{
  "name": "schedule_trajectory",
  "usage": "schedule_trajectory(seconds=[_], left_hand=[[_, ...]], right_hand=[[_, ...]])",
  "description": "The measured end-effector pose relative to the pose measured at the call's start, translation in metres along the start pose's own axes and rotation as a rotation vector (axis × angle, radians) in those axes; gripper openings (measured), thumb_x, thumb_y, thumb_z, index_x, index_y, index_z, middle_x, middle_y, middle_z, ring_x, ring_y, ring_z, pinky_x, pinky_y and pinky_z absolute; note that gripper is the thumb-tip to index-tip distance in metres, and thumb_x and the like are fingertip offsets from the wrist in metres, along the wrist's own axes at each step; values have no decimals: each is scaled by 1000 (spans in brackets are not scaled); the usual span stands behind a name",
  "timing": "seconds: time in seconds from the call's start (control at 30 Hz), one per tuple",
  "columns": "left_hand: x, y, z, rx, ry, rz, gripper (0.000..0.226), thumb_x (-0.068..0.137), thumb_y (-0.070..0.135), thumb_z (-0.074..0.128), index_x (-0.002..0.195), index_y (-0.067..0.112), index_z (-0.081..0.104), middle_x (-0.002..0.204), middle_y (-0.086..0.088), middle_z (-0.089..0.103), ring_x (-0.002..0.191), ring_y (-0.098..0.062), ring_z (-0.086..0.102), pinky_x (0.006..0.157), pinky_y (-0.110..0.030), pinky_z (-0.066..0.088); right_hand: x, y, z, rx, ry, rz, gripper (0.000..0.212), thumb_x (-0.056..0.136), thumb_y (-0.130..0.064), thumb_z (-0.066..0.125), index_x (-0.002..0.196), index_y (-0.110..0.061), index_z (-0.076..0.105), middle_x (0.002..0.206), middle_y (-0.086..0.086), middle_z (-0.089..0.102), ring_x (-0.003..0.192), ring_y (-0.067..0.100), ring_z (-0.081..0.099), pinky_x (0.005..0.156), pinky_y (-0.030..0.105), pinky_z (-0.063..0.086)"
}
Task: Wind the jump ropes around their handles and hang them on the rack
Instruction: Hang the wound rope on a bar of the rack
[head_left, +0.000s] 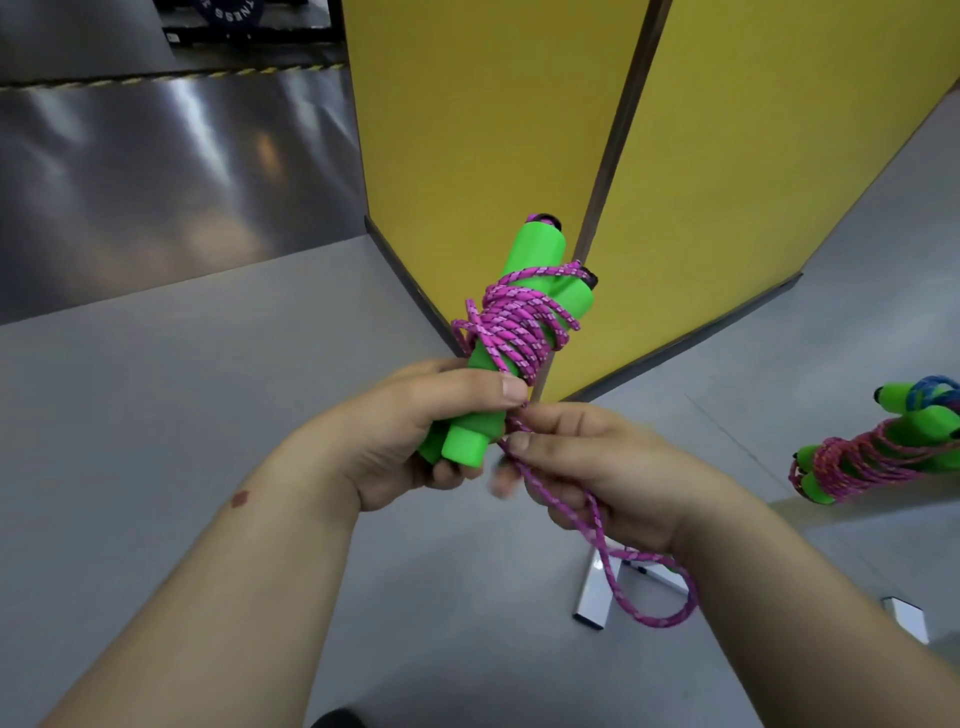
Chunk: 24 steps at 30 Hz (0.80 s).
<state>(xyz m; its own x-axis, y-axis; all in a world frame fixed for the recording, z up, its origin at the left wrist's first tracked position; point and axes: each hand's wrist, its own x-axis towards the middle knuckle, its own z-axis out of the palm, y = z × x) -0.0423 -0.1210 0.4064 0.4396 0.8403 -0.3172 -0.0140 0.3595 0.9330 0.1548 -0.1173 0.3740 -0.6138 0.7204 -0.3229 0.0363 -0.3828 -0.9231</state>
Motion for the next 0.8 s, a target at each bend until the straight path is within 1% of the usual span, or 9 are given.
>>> schedule_trajectory(seconds=[0.1, 0.2, 0.27, 0.37, 0.47, 0.5, 0.57, 0.7, 0.8], left_hand=[[1, 2, -5, -18, 129, -8, 40, 53, 44, 81, 81, 18, 71, 64, 0, 58, 47, -13, 49, 42, -19, 34], [11, -3, -4, 34, 352, -31, 38, 71, 46, 85, 87, 16, 67, 63, 3, 57, 48, -12, 51, 47, -21, 37], [21, -11, -2, 194, 490, -37, 42, 74, 55, 81, 88, 18, 66, 67, 1, 63, 53, -14, 56, 52, -26, 42], [26, -18, 1, 504, 673, -57, 68, 69, 70, 78, 108, 21, 51, 88, 2, 66, 70, -16, 66, 58, -30, 48], [26, -20, 14, 666, 647, -42, 60, 86, 67, 63, 113, 21, 36, 93, 2, 60, 79, -14, 61, 57, -31, 41], [29, -22, 17, 631, 620, -47, 56, 91, 66, 58, 114, 20, 35, 93, 2, 60, 79, -14, 60, 59, -31, 41], [36, -25, 18, 317, 581, -93, 50, 97, 60, 52, 119, 17, 39, 90, -1, 58, 75, -18, 56, 66, -31, 44], [40, -19, 15, -292, 495, -55, 27, 102, 27, 58, 120, 8, 55, 90, -8, 50, 65, -17, 47, 54, -28, 41], [40, -20, 18, -259, 532, 33, 22, 102, 26, 59, 113, 6, 58, 86, -7, 51, 66, -17, 46, 60, -30, 44]], right_hand=[[0, 0, -5, -107, 196, 12, 29, 105, -28, 47, 103, -12, 71, 56, 1, 34, 51, 15, 26, 46, 27, 30], [-4, -3, -7, -584, 400, 59, 28, 103, -40, 47, 94, -27, 70, 60, -1, 39, 56, 17, 41, 55, 33, 50], [-6, -5, -3, -873, 416, 34, 27, 102, -44, 46, 92, -30, 67, 59, -6, 41, 55, 13, 41, 54, 31, 42], [-9, -15, 5, -1072, 430, -142, 34, 100, -47, 47, 85, -21, 63, 57, -2, 43, 53, 13, 40, 52, 36, 35], [-14, -21, 6, -1141, 459, -221, 38, 99, -46, 50, 78, -16, 59, 59, 6, 47, 56, 20, 44, 51, 44, 40], [-16, -21, 6, -1148, 470, -237, 37, 98, -45, 50, 77, -16, 59, 60, 6, 48, 56, 20, 45, 52, 45, 41], [-17, -21, 3, -1198, 509, -264, 32, 97, -41, 51, 80, -18, 64, 64, 1, 49, 62, 16, 48, 54, 44, 45], [-21, -24, -6, -1252, 623, -283, 19, 96, -31, 53, 95, -28, 72, 78, -7, 52, 79, 13, 52, 63, 41, 50], [-21, -24, -4, -1360, 621, -267, 20, 96, -28, 50, 85, -21, 65, 71, -4, 52, 72, 18, 51, 59, 44, 50]])
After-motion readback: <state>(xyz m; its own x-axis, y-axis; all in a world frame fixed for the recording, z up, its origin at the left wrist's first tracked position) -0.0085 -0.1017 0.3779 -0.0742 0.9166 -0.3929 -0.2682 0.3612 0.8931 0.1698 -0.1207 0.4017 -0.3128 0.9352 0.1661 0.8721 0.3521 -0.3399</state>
